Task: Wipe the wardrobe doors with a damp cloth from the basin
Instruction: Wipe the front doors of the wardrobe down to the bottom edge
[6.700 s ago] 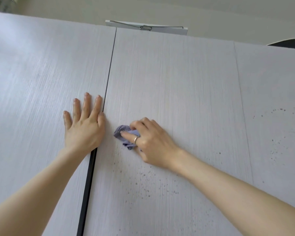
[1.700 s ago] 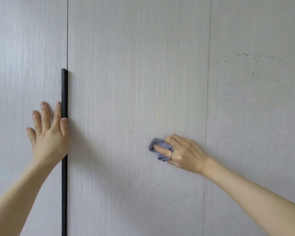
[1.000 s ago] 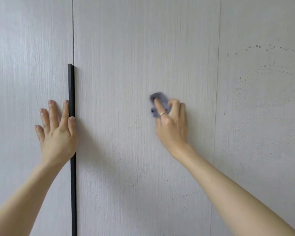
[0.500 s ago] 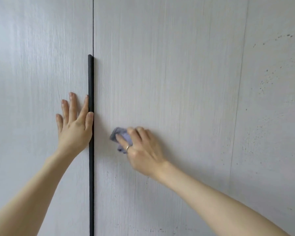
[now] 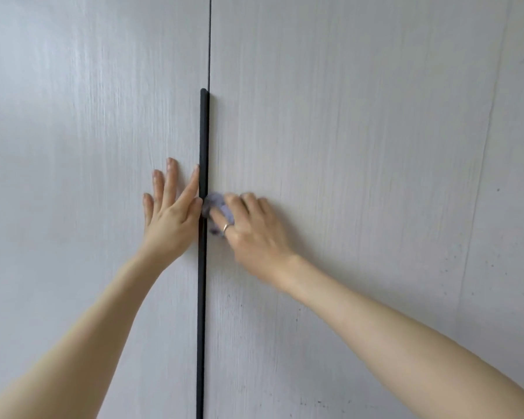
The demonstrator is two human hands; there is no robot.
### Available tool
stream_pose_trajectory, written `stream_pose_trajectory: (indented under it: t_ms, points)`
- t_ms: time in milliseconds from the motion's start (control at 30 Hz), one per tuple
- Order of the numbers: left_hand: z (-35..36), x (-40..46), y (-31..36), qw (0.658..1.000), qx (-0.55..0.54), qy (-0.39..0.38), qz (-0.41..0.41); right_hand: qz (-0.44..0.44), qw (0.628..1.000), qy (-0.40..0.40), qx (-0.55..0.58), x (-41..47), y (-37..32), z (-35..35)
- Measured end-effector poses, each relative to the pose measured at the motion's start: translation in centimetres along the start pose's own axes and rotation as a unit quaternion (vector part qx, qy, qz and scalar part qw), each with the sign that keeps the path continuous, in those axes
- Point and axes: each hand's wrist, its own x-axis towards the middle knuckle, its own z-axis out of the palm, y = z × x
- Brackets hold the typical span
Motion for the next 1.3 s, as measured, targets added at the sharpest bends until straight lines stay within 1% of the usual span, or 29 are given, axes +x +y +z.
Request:
stream_pose_trajectory:
  t_ms: [67,167,233,267,300,333,400,467,533,567,633,667,733,767,800,833,900,967,1067,1167,1300]
  points:
    - [-0.1,0.1,-0.1,1.0,0.014,0.009,0.0,-0.065,0.997,-0.045,-0.012,-2.3,-1.1,0.4]
    - [0.1,-0.3,0.1,1.0,0.024,0.008,0.0,-0.173,0.975,-0.134,-0.041,-4.7,-1.0,-0.2]
    - [0.3,-0.6,0.4,0.999,0.028,0.012,-0.013,-0.223,0.959,-0.162,-0.066,-5.0,-0.1,-0.8]
    - [0.4,-0.8,0.6,0.999,0.032,0.013,-0.02,-0.239,0.955,-0.159,-0.073,-4.8,0.6,-1.1]
    - [0.5,-1.0,0.7,0.999,0.035,0.015,-0.026,-0.238,0.958,-0.147,-0.068,-4.5,1.4,-1.5]
    - [0.5,-1.2,0.8,0.999,0.035,0.015,-0.03,-0.218,0.966,-0.128,-0.053,-3.9,2.5,-2.0]
    - [0.8,-1.3,0.7,0.999,0.027,0.02,-0.033,-0.151,0.986,-0.071,-0.015,-2.5,5.6,-3.2]
    - [1.1,-1.4,0.6,0.999,0.015,0.035,-0.038,-0.07,0.997,-0.024,-0.013,-1.4,9.2,-4.6]
    - [1.6,-1.2,0.9,0.997,-0.001,0.058,-0.045,0.002,1.0,-0.003,-0.025,-1.5,11.3,-5.5]
    - [1.9,-1.2,1.2,0.997,-0.01,0.066,-0.05,0.015,0.999,0.004,-0.027,-2.2,11.4,-5.5]
    - [2.3,-1.3,1.6,0.995,-0.027,0.075,-0.059,-0.008,1.0,-0.013,-0.002,-5.0,10.2,-4.8]
    - [2.3,-1.3,1.6,0.995,-0.034,0.076,-0.061,-0.04,0.998,-0.035,0.016,-7.0,9.4,-4.4]
    - [2.4,-1.4,1.6,0.995,-0.037,0.073,-0.06,-0.13,0.985,-0.108,0.036,-11.3,8.4,-4.4]
    - [2.4,-1.6,1.5,0.995,-0.034,0.073,-0.06,-0.17,0.974,-0.144,0.033,-12.8,8.6,-4.8]
    - [2.5,-1.7,1.5,0.995,-0.032,0.075,-0.059,-0.192,0.967,-0.166,0.028,-13.8,9.4,-5.2]
    - [2.5,-1.9,1.4,0.994,-0.032,0.08,-0.061,-0.195,0.965,-0.172,0.025,-14.0,10.5,-5.6]
    - [2.7,-2.0,1.7,0.993,-0.036,0.092,-0.063,-0.143,0.981,-0.134,0.002,-13.4,13.8,-6.6]
    - [2.8,-2.2,1.7,0.992,-0.034,0.105,-0.068,-0.056,0.995,-0.071,-0.033,-11.7,17.3,-7.8]
    - [3.1,-2.2,2.1,0.99,-0.033,0.121,-0.069,0.03,0.996,-0.014,-0.088,-8.8,21.5,-9.8]
    - [3.4,-2.1,2.7,0.987,-0.039,0.137,-0.074,0.078,0.989,-0.01,-0.127,-6.5,24.0,-10.9]
    - [3.8,-2.2,3.0,0.985,-0.046,0.146,-0.08,0.135,0.984,-0.008,-0.12,-5.2,25.6,-11.2]
